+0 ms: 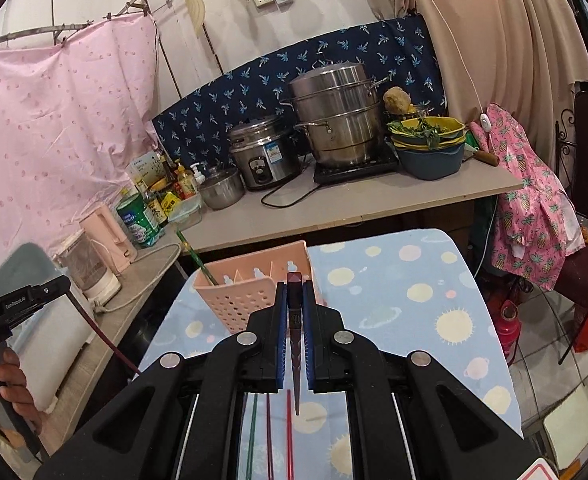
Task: Organize utensils
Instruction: 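Carry both chopsticks to the pink basket and lower them into its slots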
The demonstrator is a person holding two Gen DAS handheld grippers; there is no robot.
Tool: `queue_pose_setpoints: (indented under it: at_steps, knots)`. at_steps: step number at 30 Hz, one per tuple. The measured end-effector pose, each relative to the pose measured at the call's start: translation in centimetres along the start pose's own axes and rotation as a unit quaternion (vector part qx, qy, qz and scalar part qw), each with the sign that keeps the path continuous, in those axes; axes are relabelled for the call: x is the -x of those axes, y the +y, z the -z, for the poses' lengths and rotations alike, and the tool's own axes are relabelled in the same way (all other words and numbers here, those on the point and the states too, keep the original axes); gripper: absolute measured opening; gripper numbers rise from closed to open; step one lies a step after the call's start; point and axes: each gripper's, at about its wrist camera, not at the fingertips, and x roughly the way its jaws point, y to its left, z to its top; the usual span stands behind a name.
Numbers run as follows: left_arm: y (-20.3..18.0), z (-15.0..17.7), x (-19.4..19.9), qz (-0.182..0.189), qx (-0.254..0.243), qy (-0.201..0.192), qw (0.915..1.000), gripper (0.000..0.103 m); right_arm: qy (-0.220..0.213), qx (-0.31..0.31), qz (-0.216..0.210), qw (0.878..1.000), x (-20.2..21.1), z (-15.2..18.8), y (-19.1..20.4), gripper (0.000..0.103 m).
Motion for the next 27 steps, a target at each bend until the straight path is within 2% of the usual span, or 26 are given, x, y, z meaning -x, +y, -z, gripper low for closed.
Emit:
queue_pose_setpoints:
  at_steps: [8, 13, 22, 27]
  knots:
    - [-3.3, -7.4, -0.7, 0.017, -0.003, -0.07, 0.9974, 0.007, -0.057, -0.016, -0.036, 0.998, -2.4, -7.4, 2.0, 0.007]
    - [-4.2, -9.7, -2.8, 0.016, 0.0, -0.088, 0.996, 0.007, -0.073, -0.015, -0.042, 0.996, -5.1, -10.2, 3.5, 0.007]
    - [-5.7, -9.8, -7.5, 0.03, 0.001, -0.076, 0.9967, 0.007, -0.051, -0.01, -0.038, 0.998, -10.3, -10.4, 4.4, 0.007]
    - [-6.1, -8.2, -10.5, 0.027, -0.006, -0.051, 0.9983, 0.007, -0.025, -0.005, -0.027, 0.999, -13.0, -9.1, 4.0, 0.007]
